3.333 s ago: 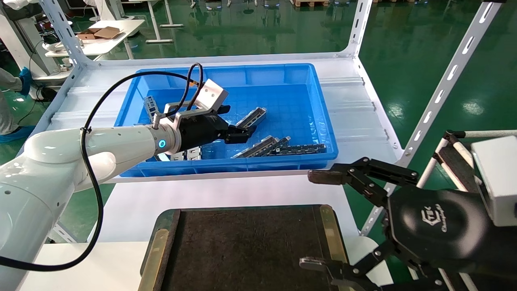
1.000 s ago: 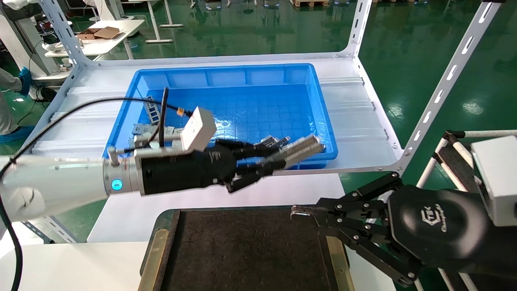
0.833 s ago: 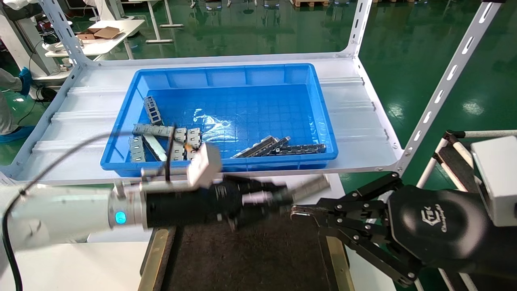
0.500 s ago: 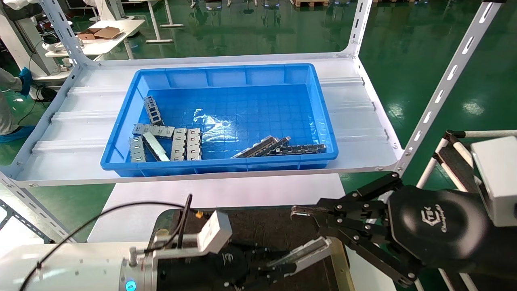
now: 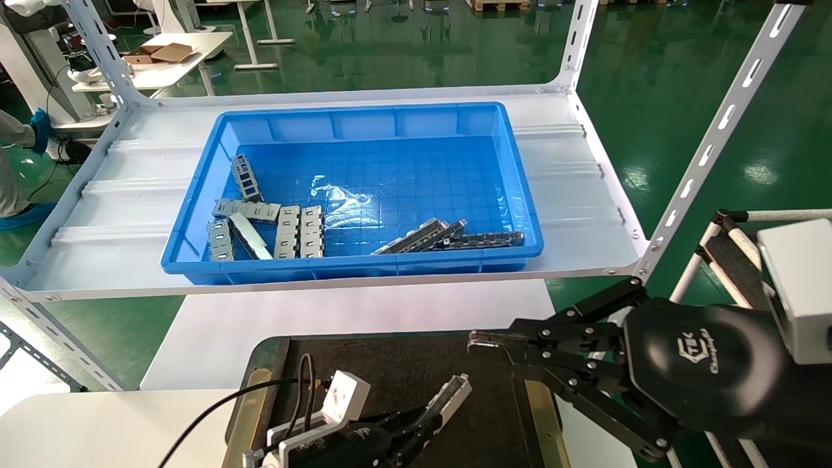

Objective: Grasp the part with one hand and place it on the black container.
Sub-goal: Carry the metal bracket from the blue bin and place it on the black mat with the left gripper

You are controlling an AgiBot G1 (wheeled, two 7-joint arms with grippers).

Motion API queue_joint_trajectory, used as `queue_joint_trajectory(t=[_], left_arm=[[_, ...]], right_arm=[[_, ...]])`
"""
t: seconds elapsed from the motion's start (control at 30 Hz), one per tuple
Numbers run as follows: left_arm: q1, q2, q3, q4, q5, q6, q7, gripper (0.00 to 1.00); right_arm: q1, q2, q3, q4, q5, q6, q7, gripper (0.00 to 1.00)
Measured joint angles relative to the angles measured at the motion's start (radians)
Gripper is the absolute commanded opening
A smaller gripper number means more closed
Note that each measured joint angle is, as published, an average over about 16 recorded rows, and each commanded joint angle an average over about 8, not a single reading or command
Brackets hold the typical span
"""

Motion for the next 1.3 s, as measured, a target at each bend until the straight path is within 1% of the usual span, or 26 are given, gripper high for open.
queue_joint_trajectory(t=[0.23, 0.57, 0.97, 1.3], left_arm=[[0.011, 0.044, 0.064, -0.01, 0.072, -0.188, -0.158, 0.0], [-0.029, 0.133, 0.144, 0.078, 0.135, -0.368, -0.318, 0.0], [-0.094, 0.246, 0.219, 0.235, 0.152, -0.503, -0.423, 0.0], [-0.114, 0.279, 0.3, 0.284, 0.112, -0.593, -0.479, 0.01]], right_arm=[[0.0, 0.0, 0.0, 0.0, 0.0, 0.0, 0.0, 0.0], [0.0, 0.0, -0.001, 0.0, 0.001, 0.0, 0.0, 0.0], [0.0, 0.001, -0.002, 0.0, 0.001, 0.001, -0.001, 0.0], [0.0, 0.001, -0.002, 0.0, 0.002, 0.001, -0.001, 0.0]])
